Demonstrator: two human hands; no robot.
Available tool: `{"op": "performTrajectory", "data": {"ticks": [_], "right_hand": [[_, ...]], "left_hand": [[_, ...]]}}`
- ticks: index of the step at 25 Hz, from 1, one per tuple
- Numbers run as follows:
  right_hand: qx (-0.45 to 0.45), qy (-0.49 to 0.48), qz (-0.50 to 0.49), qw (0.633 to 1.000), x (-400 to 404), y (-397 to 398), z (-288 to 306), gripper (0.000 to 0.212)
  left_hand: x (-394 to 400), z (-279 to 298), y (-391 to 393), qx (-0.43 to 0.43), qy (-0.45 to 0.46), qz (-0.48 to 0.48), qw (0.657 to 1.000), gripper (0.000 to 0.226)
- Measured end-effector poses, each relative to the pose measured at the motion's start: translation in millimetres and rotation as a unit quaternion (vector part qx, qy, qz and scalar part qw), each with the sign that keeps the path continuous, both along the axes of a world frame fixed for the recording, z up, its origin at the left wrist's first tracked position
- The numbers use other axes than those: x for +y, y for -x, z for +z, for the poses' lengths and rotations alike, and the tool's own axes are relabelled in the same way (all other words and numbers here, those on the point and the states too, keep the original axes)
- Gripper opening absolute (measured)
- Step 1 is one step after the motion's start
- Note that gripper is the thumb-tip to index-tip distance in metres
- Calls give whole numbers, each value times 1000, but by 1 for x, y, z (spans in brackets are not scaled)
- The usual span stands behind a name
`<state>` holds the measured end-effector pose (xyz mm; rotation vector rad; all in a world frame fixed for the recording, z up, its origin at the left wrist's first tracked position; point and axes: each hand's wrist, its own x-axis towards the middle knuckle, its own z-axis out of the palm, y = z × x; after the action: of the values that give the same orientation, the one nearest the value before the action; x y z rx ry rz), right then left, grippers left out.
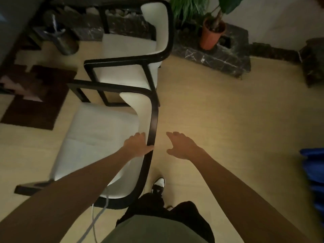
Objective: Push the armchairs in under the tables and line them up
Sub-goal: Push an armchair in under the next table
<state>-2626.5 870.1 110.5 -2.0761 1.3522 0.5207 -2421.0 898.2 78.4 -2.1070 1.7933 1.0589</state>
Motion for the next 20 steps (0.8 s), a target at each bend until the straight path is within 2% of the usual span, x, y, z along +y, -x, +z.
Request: {"op": "performTrajectory", "data": {"ticks": [2,6,10,14,20], "right_hand": [[-12,1,36,999,-19,-9,-1,76],[-53,0,133,990,-52,-42,-5,69],[-77,11,287,955,-72,-74,-20,55],[-52,36,417,907,-80,-89,-48,67],[2,98,536,839,-88,-82,-116,83]], "left_hand": [[0,0,-6,15,-1,61,998,66],[12,1,-18,-35,-8,139,990,69],[39,3,-15,-64,-10,272,960,69],[73,-7,16,-85,-16,368,926,67],[90,-66,66,-51,-39,447,892,95]]}}
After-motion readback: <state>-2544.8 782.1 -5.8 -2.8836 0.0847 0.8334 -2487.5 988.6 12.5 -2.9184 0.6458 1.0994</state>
